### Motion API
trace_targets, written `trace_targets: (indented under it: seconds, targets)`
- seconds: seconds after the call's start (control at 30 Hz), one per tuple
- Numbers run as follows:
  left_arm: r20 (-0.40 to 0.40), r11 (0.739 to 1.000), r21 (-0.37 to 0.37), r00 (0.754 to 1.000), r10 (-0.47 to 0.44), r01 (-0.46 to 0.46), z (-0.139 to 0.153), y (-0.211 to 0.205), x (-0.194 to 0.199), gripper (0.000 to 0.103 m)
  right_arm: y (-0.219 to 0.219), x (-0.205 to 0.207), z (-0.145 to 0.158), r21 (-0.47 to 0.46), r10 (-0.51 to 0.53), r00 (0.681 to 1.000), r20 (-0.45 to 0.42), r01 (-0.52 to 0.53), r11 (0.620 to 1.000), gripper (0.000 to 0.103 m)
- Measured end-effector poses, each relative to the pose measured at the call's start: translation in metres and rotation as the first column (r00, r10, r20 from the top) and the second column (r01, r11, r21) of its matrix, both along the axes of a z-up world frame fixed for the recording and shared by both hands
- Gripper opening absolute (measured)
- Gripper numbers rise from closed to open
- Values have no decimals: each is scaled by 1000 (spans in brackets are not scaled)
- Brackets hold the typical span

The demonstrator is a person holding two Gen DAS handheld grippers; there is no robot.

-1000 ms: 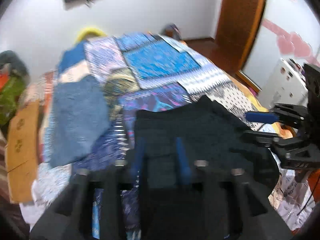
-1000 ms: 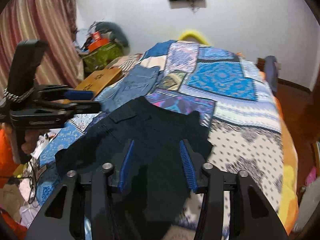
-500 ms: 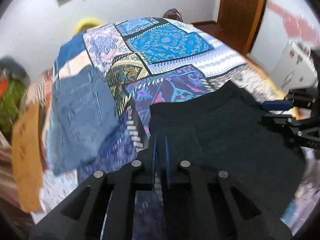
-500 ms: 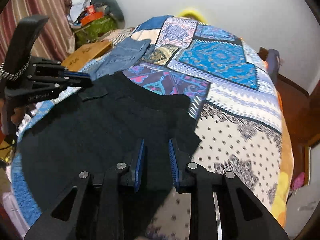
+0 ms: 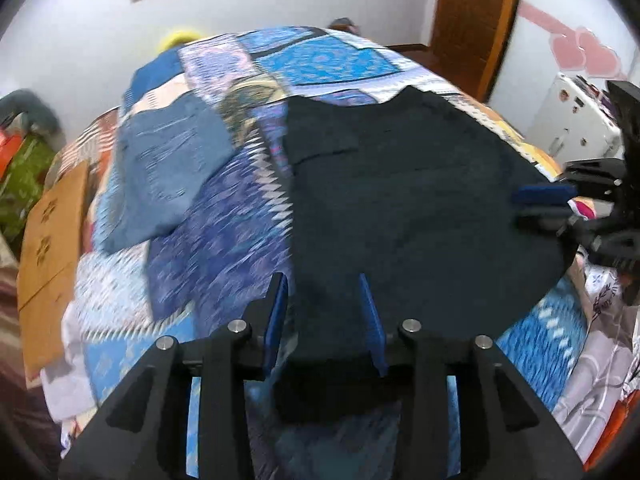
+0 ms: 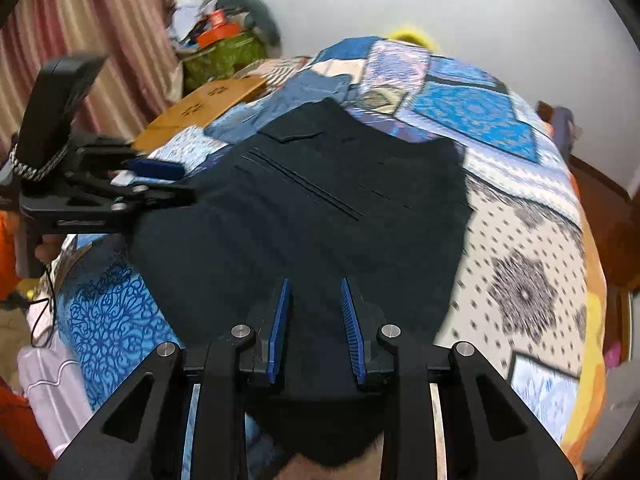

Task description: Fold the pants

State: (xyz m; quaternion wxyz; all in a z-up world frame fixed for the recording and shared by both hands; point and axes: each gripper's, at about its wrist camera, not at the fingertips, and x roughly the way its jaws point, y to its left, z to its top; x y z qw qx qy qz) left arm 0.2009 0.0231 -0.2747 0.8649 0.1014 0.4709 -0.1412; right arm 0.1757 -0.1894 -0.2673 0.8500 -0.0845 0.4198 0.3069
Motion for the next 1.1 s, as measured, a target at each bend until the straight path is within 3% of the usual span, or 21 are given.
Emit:
trace_targets:
  seconds: [0.07,0.17,0.27,0.33,0.43,0.5,0.63,0.7,0.87,1.0,1.1]
  targets:
    - [-1,998,47,999,37,-37,-2,14,-9,38,-17,-5,6,-6,-59,998,11,59,998,23]
    - [-30,980,166,993,116,-109,-16,35,-12,27,-44,-14,5,-53,-139,990,23,141,989,24]
    - [-47,980,121,985,165,-158,-12,53,-13,27,-74,-16,4,-84,-239,971,1,238,968,24]
    - [-4,982,80,985,174,-173,4,55,-14,27,-88,-17,9,-72,-281,960,-5,280,957,24]
    - [59,988,24,987,152,-154,30,47,-14,38,-99,-20,24,-11,-308,951,-5,308,951,28]
    - [82,991,-22,988,133,-132,43,37,-10,61,-96,-21,36,7,-308,951,34,308,951,46]
    - [104,994,-68,991,90,-83,56,15,7,76,-79,-19,49,75,-278,958,69,273,959,60]
    - [87,995,-74,993,77,-71,52,5,18,83,-72,-11,45,101,-275,960,52,269,958,66]
    - [-52,991,-127,998,35,-41,23,-12,51,84,-58,14,13,142,-259,963,-76,267,953,67]
    - [-137,993,-112,990,16,-31,-1,-19,74,84,-55,32,-13,142,-245,952,-185,273,952,67]
    - [-198,987,-157,980,6,-38,-14,-20,85,84,-58,43,-23,186,-225,939,-261,278,943,72]
